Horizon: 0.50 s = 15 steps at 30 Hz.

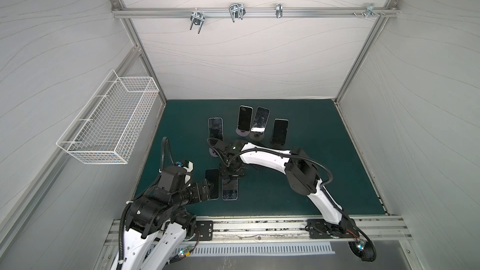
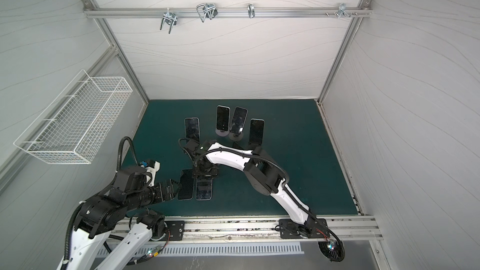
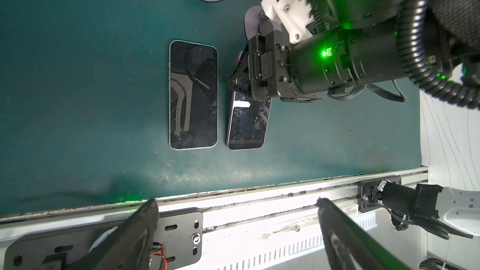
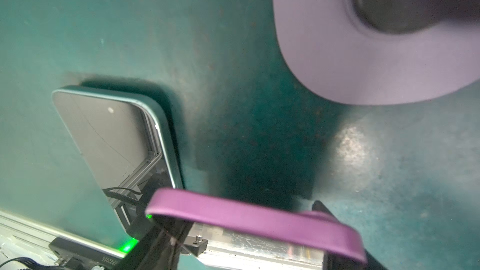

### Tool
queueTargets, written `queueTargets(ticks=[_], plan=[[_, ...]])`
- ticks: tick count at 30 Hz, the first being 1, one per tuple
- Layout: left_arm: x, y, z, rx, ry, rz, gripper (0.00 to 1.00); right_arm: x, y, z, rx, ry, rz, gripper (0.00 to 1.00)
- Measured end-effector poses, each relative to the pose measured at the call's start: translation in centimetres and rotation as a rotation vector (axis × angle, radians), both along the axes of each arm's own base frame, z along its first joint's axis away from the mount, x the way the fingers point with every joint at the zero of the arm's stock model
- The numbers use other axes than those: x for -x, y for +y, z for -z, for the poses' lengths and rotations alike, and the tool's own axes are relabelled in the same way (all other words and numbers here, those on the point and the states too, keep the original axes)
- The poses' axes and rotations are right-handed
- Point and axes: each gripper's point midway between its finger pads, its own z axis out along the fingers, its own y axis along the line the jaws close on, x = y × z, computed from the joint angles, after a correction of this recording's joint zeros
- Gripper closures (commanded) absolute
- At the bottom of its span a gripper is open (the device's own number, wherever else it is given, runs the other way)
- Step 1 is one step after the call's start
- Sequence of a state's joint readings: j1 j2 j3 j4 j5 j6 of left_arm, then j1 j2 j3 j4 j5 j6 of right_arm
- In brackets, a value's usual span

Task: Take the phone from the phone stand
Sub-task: 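Carry the pink-framed phone toward the robot and lower it beside the mint-green phone, then open the right gripper and raise it off the lying pink-framed phone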

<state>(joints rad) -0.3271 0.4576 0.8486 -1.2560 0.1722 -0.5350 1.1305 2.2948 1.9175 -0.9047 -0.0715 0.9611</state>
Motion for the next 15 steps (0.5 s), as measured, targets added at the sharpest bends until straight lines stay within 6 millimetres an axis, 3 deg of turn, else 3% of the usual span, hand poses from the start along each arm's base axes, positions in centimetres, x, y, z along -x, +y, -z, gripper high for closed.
queueTargets(ticks=[15], plan=[[0.18, 0.40, -0.43, 0.005, -0.043, -0.020, 0.04, -0.53, 0.01, 0.34, 0.007, -0.004, 0.008, 0.34]])
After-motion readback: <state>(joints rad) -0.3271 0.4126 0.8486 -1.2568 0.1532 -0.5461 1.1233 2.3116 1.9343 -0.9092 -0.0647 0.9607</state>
